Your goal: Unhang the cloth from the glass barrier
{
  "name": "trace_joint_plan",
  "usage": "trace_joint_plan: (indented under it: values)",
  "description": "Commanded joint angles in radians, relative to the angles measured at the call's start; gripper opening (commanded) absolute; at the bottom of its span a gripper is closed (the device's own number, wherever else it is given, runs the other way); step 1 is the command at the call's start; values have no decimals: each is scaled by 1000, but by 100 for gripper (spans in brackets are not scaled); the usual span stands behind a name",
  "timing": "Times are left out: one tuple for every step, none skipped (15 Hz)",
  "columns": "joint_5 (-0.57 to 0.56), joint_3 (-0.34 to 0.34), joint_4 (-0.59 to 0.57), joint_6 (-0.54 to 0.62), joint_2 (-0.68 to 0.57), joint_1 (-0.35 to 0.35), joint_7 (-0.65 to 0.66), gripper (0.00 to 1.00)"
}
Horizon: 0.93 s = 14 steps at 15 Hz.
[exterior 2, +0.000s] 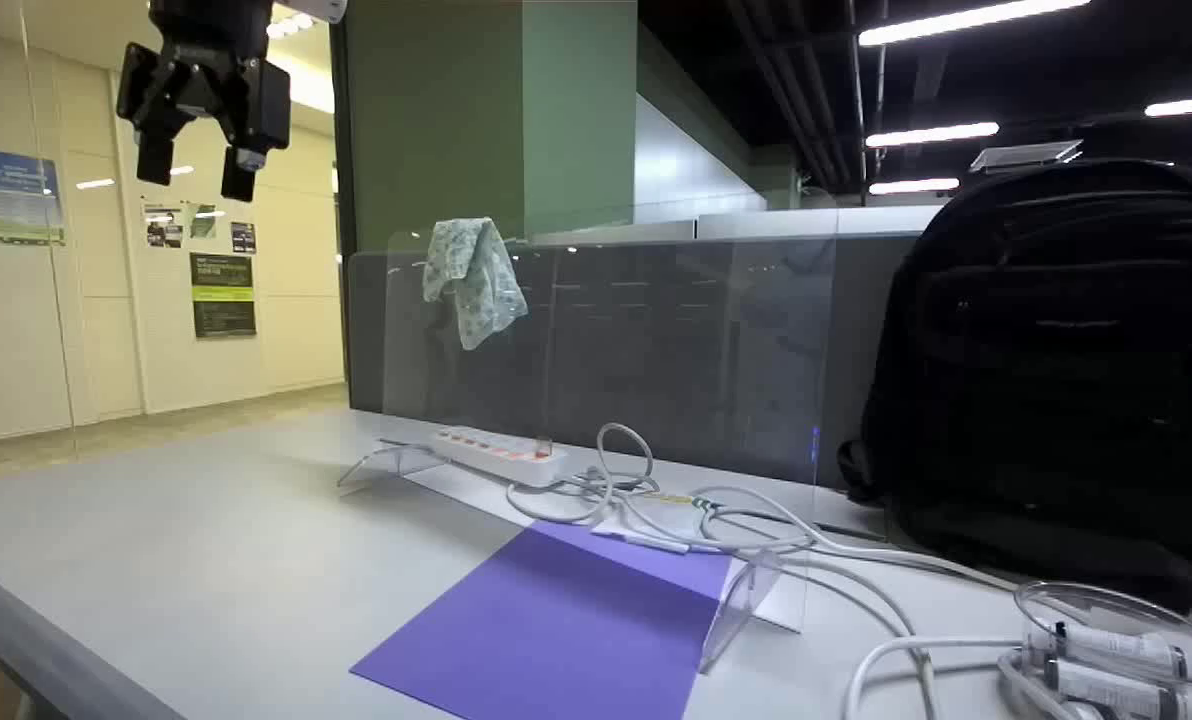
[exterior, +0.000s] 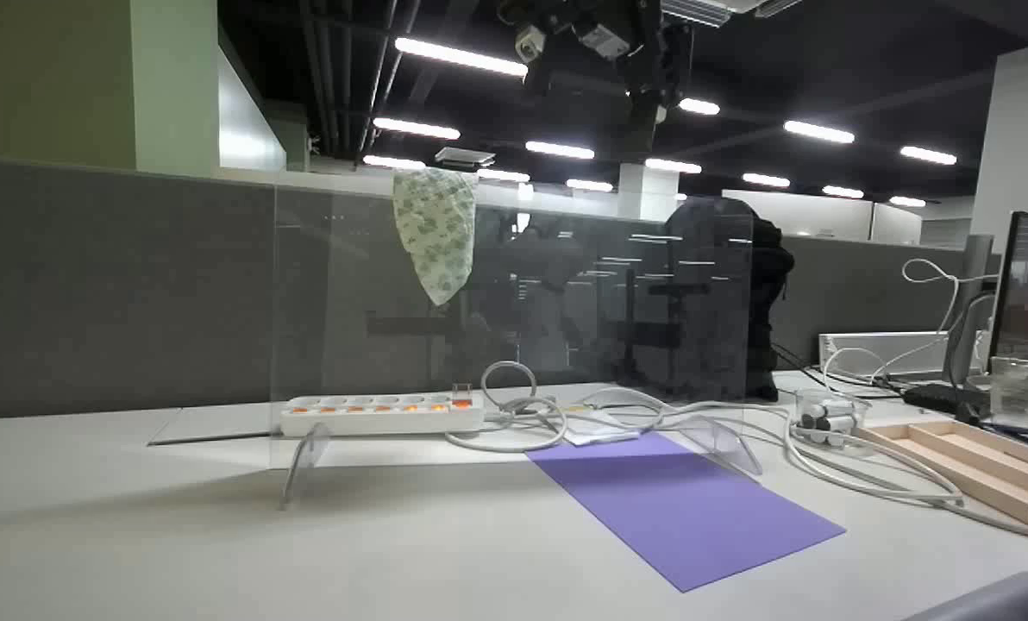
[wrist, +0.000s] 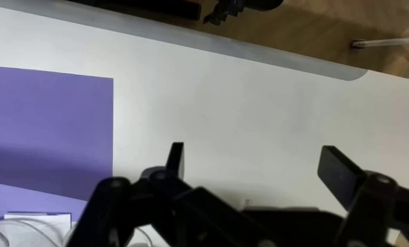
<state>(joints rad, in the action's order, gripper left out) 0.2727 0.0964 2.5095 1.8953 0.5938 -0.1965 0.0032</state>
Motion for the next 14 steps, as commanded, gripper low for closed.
trace_joint_plan:
  values:
    - [4, 7, -2, -3, 0, 9, -4, 100]
    - [4, 7, -2, -3, 0, 9, -4, 100]
    - [4, 7, -2, -3, 0, 9, -4, 100]
    - [4, 7, -2, -3, 0, 9, -4, 100]
    - [4, 7, -2, -3, 0, 9, -4, 100]
    - [4, 7, -2, -3, 0, 9, -4, 100]
    - [4, 7, -2, -3, 0, 9, -4, 100]
    - [4, 7, -2, -3, 0, 9, -4, 100]
    - [4, 7, -2, -3, 0, 9, -4, 100]
    - [4, 7, -2, -3, 0, 9, -4, 100]
    - [4, 7, -2, -3, 0, 9, -4, 100]
    - [-18, 20, 6, 34, 9, 24, 18, 100]
    - [-38, 32, 10, 73, 11, 41, 47, 100]
    - [-72, 48, 14, 129, 13, 63, 76, 100]
